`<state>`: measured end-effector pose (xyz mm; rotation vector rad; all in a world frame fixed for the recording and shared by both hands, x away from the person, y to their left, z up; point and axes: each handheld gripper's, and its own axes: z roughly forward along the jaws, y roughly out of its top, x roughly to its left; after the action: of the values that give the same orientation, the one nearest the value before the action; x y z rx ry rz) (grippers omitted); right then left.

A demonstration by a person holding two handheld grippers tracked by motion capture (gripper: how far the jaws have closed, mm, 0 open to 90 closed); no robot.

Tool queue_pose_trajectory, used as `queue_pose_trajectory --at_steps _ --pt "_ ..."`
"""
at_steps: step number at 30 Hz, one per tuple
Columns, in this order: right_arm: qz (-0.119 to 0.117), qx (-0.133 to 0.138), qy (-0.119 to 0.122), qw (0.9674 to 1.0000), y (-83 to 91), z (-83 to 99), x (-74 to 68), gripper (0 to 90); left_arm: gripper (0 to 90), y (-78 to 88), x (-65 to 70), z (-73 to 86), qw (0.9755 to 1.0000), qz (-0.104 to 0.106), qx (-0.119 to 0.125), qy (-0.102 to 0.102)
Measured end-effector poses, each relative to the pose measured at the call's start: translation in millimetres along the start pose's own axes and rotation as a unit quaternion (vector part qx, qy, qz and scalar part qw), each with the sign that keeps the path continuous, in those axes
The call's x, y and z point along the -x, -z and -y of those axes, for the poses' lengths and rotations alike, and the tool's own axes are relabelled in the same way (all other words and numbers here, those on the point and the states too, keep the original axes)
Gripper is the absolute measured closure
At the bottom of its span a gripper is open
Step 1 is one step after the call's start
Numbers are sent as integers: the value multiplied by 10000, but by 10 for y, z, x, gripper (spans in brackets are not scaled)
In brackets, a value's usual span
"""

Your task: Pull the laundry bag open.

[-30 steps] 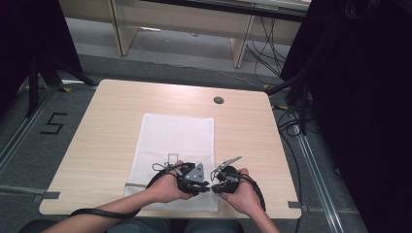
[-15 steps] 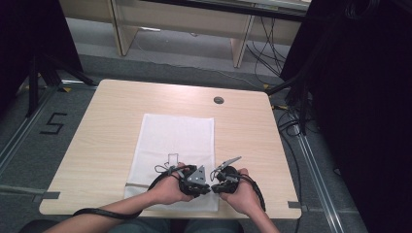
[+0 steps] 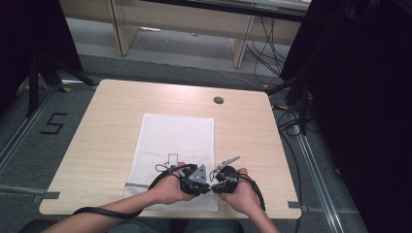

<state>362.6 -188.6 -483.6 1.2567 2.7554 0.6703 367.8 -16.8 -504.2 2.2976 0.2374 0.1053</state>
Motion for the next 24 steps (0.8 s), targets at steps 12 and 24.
queue_pose_trajectory --at_steps 12,24 --pt "81 -7 156 9998 -3 -10 -9 900 822 67 -7 22 10000 0 15 6" --pt "55 -23 123 9999 -2 -10 -9 900 822 105 -6 23 10000 -14 -13 -90"
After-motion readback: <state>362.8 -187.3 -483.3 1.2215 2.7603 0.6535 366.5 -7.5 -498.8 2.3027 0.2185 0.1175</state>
